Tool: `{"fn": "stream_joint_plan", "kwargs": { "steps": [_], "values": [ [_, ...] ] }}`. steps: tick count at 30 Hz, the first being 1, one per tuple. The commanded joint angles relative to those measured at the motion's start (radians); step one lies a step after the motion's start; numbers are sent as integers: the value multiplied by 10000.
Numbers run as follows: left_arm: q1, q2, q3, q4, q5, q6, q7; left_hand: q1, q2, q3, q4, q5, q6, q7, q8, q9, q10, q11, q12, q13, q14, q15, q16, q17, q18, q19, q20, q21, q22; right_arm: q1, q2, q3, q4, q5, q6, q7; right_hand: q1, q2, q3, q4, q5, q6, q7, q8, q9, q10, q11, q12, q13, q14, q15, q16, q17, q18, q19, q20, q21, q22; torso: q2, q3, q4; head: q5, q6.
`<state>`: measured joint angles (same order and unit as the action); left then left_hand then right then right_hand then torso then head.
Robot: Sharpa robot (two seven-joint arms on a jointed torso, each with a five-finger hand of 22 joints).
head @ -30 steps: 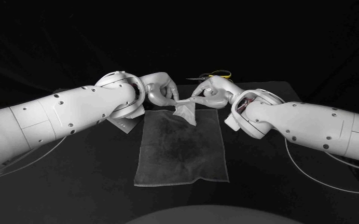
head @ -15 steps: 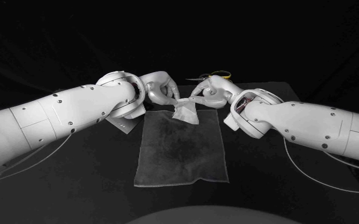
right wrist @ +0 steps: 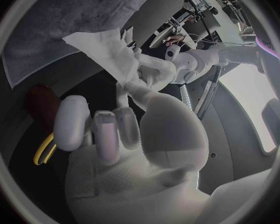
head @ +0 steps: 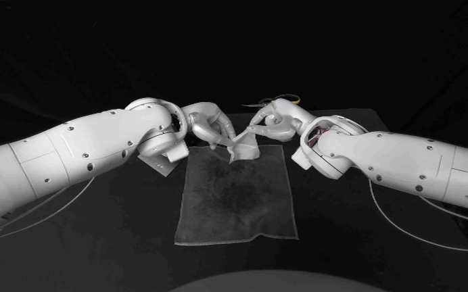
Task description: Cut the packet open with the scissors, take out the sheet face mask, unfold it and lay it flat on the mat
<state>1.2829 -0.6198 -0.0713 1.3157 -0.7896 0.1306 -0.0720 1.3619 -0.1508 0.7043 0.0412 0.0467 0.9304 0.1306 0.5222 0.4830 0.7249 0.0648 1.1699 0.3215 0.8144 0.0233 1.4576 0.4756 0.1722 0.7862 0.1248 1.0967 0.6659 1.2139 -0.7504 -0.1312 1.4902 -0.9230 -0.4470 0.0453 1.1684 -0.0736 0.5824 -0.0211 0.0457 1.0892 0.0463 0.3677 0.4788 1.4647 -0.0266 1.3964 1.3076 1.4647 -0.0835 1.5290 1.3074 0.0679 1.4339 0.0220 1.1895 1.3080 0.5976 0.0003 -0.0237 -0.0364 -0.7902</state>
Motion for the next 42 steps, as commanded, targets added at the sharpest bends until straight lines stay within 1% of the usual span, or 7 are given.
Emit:
{"fn": "stream_joint_plan", "kwargs": {
  "steps": [1, 5, 13, 18, 23, 28, 42],
  "values": [
    [13, -27, -2, 70, 2091, 1115, -518, 65, 203, -133, 3, 12, -154, 21, 93, 1026, -76, 101, -407, -204, -420, 75, -385, -279, 54, -252, 93, -268, -118, 14, 103, 5, -131, 222, 240, 216, 3, 127, 843, -868, 28, 5, 8, 24, 881, 764, -32, -72, 1736, 908, -42, -51, 2091, 112, -96, -1, -88, 1565, 2, 7, 8, 32, -34],
    [18, -84, -10, 114, 3013, 1188, -692, 148, 424, -395, 28, 13, -340, 100, 99, 1496, -53, 374, -1746, -937, -1177, 414, -1668, -904, -28, -984, 380, -1120, -524, 24, 212, 2, -300, 373, 338, 277, -49, 135, 802, -843, 27, -74, 29, 12, 901, 703, -15, -352, 1603, 846, -23, -220, 1903, 162, -214, 13, -357, 1489, -1, -3, 3, 15, -43],
    [20, -131, -21, 105, 4455, 642, -898, 256, 507, -642, 11, 17, -296, 96, -137, 1966, 1022, 231, -2983, -1635, -113, 191, -1408, -918, 125, -190, 305, -824, -453, 35, 365, -21, -512, 658, 637, 360, -22, 146, 523, -920, 27, -680, 200, -203, 967, 243, 141, -2284, 656, 517, 105, -1010, 1094, 387, -809, 125, -1674, 1109, -3, -7, 0, 11, -59],
    [21, -134, -28, 96, 5220, 288, -1050, 196, 434, -467, 135, 19, -231, 44, -308, 2300, 1770, 138, -3916, -2035, 842, 22, -1006, -739, 133, 578, 69, -475, -361, 35, 414, -44, -618, 869, 792, 395, -311, 37, -65, -715, 57, -1585, 726, -942, 700, -1122, 554, -6206, -1357, -585, 495, -3112, -899, 831, -2264, 430, -4795, 112, 2, -6, 5, 31, -62],
    [21, -138, -49, 88, 5746, -83, -1209, 127, 317, -200, 255, 13, -235, 5, -395, 2678, 2588, 50, -4770, -2288, 2359, -109, -622, 880, 132, 1222, -106, -287, -361, 31, 318, -64, -638, 1022, 699, 529, -508, -292, -508, -451, 19, -2173, 1090, -1624, 383, -2642, 919, -9372, -3434, -2641, 838, -6424, -3849, 1072, -3370, 782, -7036, -950, 1, -5, -2, 26, -95],
    [17, -150, -66, 82, 6026, -430, -1310, 92, 228, -64, 289, 20, -193, -3, -445, 2893, 3009, 11, -5164, -2334, 3055, -169, -492, 1725, 83, 1690, -176, -96, -134, -25, -38, -80, -473, 1350, 398, 780, -443, -471, -783, -114, 59, -2195, 1279, -1915, 238, -3257, 1134, -10440, -4989, -3465, 1108, -7559, -4827, 1118, -3740, 1100, -8236, -2029, 4, -5, -6, 40, -81],
    [-1, -166, -116, 104, 6371, -1318, -1571, 29, 49, 174, 278, 23, -61, -34, -544, 3104, 3448, -48, -5588, -2334, 3692, -242, -411, 2517, -61, 2451, -260, 358, 589, -762, -1434, -99, 1016, 1784, -778, 1597, 104, -746, -1141, -1, 133, -1352, 987, -1835, 114, -2501, 878, -9960, -6219, -2780, 844, -7030, -5352, 1146, -2841, 894, -8496, -2716, 2, 2, -17, 58, -129]
  ]
}}
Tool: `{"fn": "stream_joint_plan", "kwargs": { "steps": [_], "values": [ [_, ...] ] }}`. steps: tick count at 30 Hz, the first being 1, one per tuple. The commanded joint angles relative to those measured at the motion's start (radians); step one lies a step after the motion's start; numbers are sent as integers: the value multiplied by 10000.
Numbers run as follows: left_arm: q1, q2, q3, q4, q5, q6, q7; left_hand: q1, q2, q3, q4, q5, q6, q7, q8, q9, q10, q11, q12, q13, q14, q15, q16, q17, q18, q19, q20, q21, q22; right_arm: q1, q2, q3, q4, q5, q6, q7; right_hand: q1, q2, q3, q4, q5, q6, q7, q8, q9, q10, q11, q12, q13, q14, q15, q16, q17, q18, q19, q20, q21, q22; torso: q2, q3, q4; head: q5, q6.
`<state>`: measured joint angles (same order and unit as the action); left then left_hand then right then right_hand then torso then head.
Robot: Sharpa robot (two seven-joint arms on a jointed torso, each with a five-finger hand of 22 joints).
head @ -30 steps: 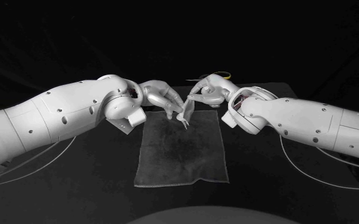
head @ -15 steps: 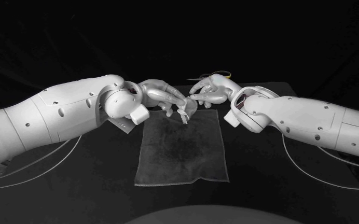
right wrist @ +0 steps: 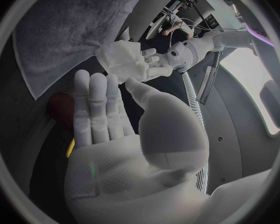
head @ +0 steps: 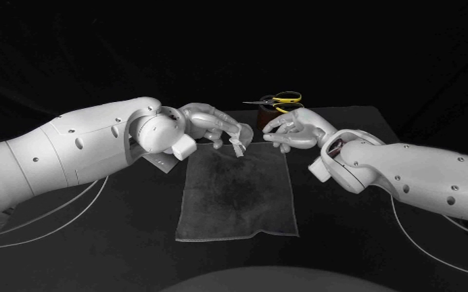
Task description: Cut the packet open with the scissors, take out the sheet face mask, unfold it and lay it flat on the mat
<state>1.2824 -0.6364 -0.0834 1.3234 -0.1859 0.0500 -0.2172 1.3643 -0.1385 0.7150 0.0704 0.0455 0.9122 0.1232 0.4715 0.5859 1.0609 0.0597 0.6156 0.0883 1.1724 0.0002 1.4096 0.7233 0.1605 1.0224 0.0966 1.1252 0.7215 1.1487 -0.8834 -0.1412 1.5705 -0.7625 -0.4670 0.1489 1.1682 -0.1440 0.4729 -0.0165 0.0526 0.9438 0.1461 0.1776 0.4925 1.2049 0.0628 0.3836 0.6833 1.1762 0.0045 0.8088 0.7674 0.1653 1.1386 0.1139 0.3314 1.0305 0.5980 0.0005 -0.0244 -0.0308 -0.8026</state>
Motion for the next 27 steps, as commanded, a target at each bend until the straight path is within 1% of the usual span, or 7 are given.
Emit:
{"fn": "stream_joint_plan", "kwargs": {
  "steps": [1, 6, 8, 12, 14, 21, 27],
  "values": [
    [0, -5, 3, 31, 352, -561, -123, 2, -84, 80, -18, 35, 129, 37, -42, 2082, 102, 0, -61, -2, 128, -14, 69, 59, 52, 112, 19, 89, 56, -200, -181, 0, 319, 139, -618, 590, 131, -87, -63, -74, 86, 155, -34, 70, -41, 131, -41, 319, 69, 148, -59, 328, 85, 166, 161, -54, 152, 110, -2, 2, -9, -2, -8],
    [-10, -13, -4, 46, 407, -725, -132, -11, -107, 116, -22, 35, 151, 31, -55, 2102, 140, -6, -106, 1, 181, -22, 73, 131, 36, 187, 10, 139, 138, -617, -277, -1, 600, -248, -779, 509, 117, -352, -224, -146, 286, 250, -72, 17, -139, 149, -99, 941, 321, 198, -108, 941, 259, 150, 249, -125, 436, 374, -11, -2, -10, -22, -15],
    [-13, -16, -6, 53, 420, -805, -128, -16, -115, 125, -23, 35, 155, 30, -59, 2108, 151, -8, -119, 1, 201, -24, 77, 161, 30, 210, 7, 155, 164, -837, -165, -2, 652, -580, -952, 402, 102, -535, -381, -196, 321, 242, -94, -36, -198, 129, -97, 1299, 489, 358, -126, 1488, 635, 146, 272, -147, 598, 534, -8, 3, -3, -16, -9],
    [-16, -16, -8, 57, 430, -927, -125, -25, -130, 149, -26, 34, 169, 26, -69, 2122, 175, -12, -150, 3, 229, -29, 78, 195, 16, 270, 1, 198, 235, -1025, 150, -2, 593, -978, -1288, 158, 15, -717, -586, -202, 359, 190, -92, -87, -237, 66, -84, 1544, 607, 408, -118, 1787, 821, 141, 251, -147, 698, 645, -1, 5, 18, -34, 0],
    [-17, -18, -8, 62, 432, -972, -124, -28, -136, 159, -29, 35, 175, 24, -74, 2127, 185, -15, -162, 4, 238, -31, 77, 203, 13, 287, -1, 209, 252, -1072, 320, -2, 534, -1137, -1501, 25, -53, -801, -736, -185, 361, 167, -90, -106, -252, 13, -76, 1702, 681, 415, -112, 1936, 895, 140, 232, -144, 759, 715, 2, -4, 23, -41, -8],
    [-18, -12, -10, 68, 435, -1044, -126, -32, -157, 184, -40, 35, 190, 21, -84, 2141, 208, -19, -194, 6, 260, -36, 74, 227, 5, 330, -7, 239, 298, -1132, 786, 0, 255, -1471, -2179, -333, -89, -840, -864, -171, 350, 145, -89, -118, -262, -33, -72, 1850, 747, 429, -108, 2070, 960, 141, 216, -141, 813, 775, 2, -23, 23, -29, -23],
    [-18, -21, -10, 76, 436, -1071, -143, -32, -162, 189, -44, 36, 192, 21, -87, 2143, 212, -21, -200, 7, 265, -38, 74, 234, -1, 353, -9, 257, 329, -1141, 1143, 5, 60, -1536, -2672, -458, -107, -837, -948, -155, 325, 91, -73, -146, -276, -110, -57, 1936, 784, 364, -97, 2070, 893, 139, 192, -133, 844, 816, 0, -6, 17, 3, -42]
  ]
}}
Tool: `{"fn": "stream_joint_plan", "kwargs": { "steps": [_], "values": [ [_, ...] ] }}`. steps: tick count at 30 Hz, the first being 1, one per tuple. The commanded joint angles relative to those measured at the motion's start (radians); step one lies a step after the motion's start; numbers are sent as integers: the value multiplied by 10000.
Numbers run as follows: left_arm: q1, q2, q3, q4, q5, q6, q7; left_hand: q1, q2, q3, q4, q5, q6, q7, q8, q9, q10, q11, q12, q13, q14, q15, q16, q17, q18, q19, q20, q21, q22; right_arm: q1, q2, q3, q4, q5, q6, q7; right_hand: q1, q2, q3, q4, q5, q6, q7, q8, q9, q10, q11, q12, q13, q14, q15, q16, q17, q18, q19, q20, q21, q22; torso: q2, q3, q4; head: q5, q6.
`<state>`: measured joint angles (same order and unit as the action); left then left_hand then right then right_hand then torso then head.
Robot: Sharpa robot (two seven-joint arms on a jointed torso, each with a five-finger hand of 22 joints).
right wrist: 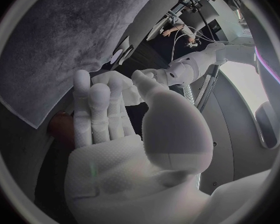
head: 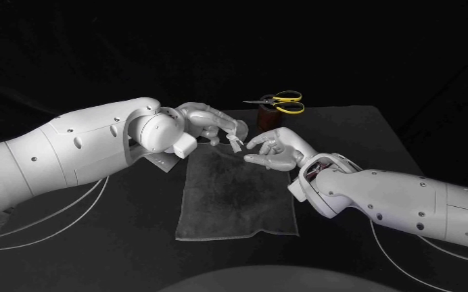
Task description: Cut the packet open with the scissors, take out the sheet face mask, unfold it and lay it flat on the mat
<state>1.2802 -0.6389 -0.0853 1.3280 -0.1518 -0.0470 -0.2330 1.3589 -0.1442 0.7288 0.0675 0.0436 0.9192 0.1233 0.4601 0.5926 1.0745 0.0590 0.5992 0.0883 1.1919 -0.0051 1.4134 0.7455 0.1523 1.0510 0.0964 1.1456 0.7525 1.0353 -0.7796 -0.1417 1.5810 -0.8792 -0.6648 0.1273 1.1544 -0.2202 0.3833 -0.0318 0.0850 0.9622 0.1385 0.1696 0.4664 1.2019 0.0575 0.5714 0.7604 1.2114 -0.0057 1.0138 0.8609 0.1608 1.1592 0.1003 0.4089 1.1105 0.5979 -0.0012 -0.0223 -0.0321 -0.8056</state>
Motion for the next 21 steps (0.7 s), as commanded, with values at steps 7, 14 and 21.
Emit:
{"fn": "stream_joint_plan", "kwargs": {
  "steps": [7, 14, 21],
  "values": [
    [4, 5, 8, 34, 95, -98, 11, 21, -114, 60, -19, 54, 129, 20, 23, 2081, 84, -16, -49, 8, 82, 13, 37, 28, 73, 96, -9, 74, 54, 10, 482, 16, -251, -301, -764, -283, 43, 8, -91, 24, -57, -91, 10, -61, -16, -161, 6, 125, 33, -32, 17, 54, -59, 183, -44, 13, 93, 51, 4, 11, -11, 4, -10],
    [4, 37, 8, 30, 95, -96, 13, 19, -120, 68, -23, 54, 133, 19, 20, 2085, 91, -16, -58, 8, 85, 12, 34, 29, 69, 116, -11, 89, 79, 30, 768, 19, -453, -277, -637, -379, 49, 63, -135, 45, -146, -49, 4, -33, -8, -195, 2, 191, 47, -33, 17, 117, -39, 186, -63, 17, 116, 80, 1, 9, -8, 6, -8],
    [3, 54, 9, 47, 95, -88, 10, 19, -120, 68, -23, 54, 133, 19, 20, 2085, 91, -16, -58, 8, 85, 12, 34, 29, 69, 116, -11, 89, 79, 48, 951, 24, -643, -220, -697, -407, 109, 281, -154, 95, -238, 134, -48, 82, 24, -186, -46, 336, 57, 64, -20, 323, 78, 203, -56, 3, 189, 149, 0, 11, -12, 17, -9]
  ]
}}
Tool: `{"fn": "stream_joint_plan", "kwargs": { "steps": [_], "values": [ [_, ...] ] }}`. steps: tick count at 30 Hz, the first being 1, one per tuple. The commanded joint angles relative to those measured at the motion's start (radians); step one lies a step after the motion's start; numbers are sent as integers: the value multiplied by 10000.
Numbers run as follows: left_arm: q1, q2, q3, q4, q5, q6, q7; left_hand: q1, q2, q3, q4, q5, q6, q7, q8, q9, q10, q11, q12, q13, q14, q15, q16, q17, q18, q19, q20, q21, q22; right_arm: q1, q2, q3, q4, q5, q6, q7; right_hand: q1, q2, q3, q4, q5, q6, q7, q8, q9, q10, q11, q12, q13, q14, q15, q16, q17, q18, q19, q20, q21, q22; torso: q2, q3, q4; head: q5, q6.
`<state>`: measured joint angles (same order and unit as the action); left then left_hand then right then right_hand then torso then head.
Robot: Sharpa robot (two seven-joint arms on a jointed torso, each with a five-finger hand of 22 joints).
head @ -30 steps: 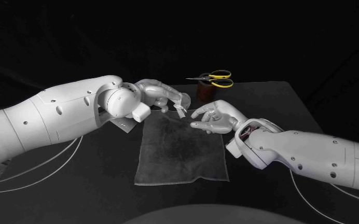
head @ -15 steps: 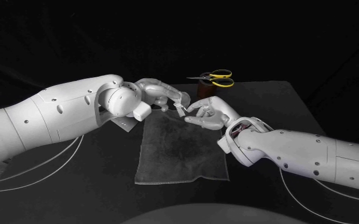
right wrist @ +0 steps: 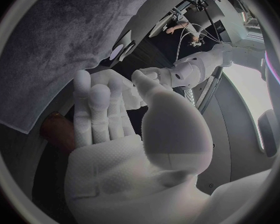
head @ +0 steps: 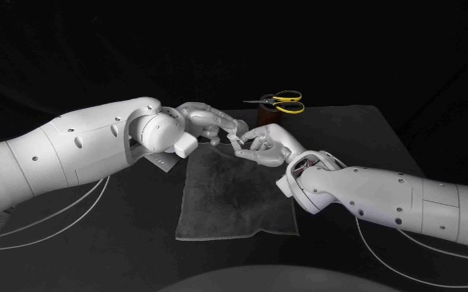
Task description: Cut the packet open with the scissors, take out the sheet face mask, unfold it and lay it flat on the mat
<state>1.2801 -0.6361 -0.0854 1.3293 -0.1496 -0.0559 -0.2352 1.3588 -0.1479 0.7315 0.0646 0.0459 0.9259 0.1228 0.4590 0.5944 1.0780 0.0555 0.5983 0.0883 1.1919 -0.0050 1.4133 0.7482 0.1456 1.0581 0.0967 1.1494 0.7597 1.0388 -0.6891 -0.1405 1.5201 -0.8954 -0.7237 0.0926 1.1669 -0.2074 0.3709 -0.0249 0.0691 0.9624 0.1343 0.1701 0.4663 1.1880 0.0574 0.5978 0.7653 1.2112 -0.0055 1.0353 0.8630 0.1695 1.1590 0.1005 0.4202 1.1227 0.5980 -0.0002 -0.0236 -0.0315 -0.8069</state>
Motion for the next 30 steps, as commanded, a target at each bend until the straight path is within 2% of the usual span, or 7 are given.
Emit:
{"fn": "stream_joint_plan", "kwargs": {
  "steps": [1, 7, 10, 12, 13, 17, 30],
  "values": [
    [4, 26, 9, 39, 73, 2, 30, 21, -82, 40, 6, 31, 66, 24, 31, 2068, 55, 19, -49, 8, 85, 11, 36, 2, 136, 45, -14, 51, 6, 16, 70, 13, -59, -39, -135, -52, 24, 239, -17, 32, -136, 195, -26, 118, 33, -30, -65, 119, 6, 122, -42, 192, 112, 121, -41, -11, 108, 54, 0, 2, 1, 12, 4],
    [4, 26, 10, 68, 73, 6, 15, 17, -96, 58, -2, 31, 77, 23, 21, 2078, 72, 17, -73, 11, 101, 7, 33, 23, 129, 79, -19, 75, 42, 42, 196, 21, -202, 147, -413, 101, 365, 867, 283, -7, -200, 782, -272, 465, 104, 332, -293, 549, 94, 898, -242, 1198, 1099, 136, 188, -169, 451, 292, 4, 3, 6, 14, -13],
    [4, 24, 10, 71, 73, 1, 13, 17, -96, 58, -2, 31, 77, 23, 21, 2078, 72, 17, -73, 11, 101, 7, 33, 23, 129, 79, -19, 75, 42, 49, 220, 25, -240, 223, -505, 198, 658, 1263, 614, -134, -204, 1127, -488, 695, 175, 933, -475, 1698, 992, 1424, -397, 1894, 1928, -7, 644, -299, 1544, 770, -2, 3, 4, 18, -5],
    [4, 24, 10, 70, 73, -6, 13, 17, -96, 58, -2, 31, 77, 23, 21, 2078, 72, 17, -73, 11, 101, 7, 33, 23, 129, 79, -19, 75, 42, 53, 229, 27, -257, 256, -538, 274, 770, 1412, 780, -224, -205, 1246, -588, 801, 213, 1209, -560, 2198, 1390, 1655, -475, 2202, 2302, -84, 869, -375, 2097, 1017, -3, 1, -2, 25, -4],
    [4, 24, 10, 70, 73, -9, 13, 17, -96, 58, -2, 31, 77, 23, 21, 2078, 72, 17, -73, 11, 101, 7, 33, 23, 129, 79, -19, 75, 42, 54, 231, 28, -264, 268, -545, 313, 909, 1545, 956, -350, -204, 1344, -688, 913, 268, 1551, -649, 2802, 1881, 1942, -558, 2597, 2824, -184, 1147, -447, 2793, 1310, -2, -1, -5, 28, -4],
    [4, 26, 10, 65, 73, -25, 16, 17, -96, 58, -2, 31, 77, 23, 21, 2078, 72, 17, -73, 11, 101, 7, 33, 23, 129, 79, -19, 75, 42, 57, 233, 31, -278, 248, -543, 414, 802, 1647, 1387, -564, -196, 1444, -776, 1200, 430, 2115, -762, 3662, 2614, 2412, -673, 3225, 3673, -362, 1578, -598, 3973, 1869, -6, 2, -7, 34, -6],
    [4, 2, 11, -20, 90, -637, 183, 10, -106, 85, -10, 31, 93, 20, 8, 2092, 100, 13, -100, 16, 95, 3, 17, -11, 123, 114, -25, 99, 73, 64, 45, 37, -290, -250, -221, 142, 584, 1552, 1833, -846, -204, 1464, -812, 1425, 542, 2346, -804, 3891, 2865, 2619, -714, 3502, 4101, -456, 1743, -655, 4630, 2225, -5, 3, -2, 41, -5]
  ]
}}
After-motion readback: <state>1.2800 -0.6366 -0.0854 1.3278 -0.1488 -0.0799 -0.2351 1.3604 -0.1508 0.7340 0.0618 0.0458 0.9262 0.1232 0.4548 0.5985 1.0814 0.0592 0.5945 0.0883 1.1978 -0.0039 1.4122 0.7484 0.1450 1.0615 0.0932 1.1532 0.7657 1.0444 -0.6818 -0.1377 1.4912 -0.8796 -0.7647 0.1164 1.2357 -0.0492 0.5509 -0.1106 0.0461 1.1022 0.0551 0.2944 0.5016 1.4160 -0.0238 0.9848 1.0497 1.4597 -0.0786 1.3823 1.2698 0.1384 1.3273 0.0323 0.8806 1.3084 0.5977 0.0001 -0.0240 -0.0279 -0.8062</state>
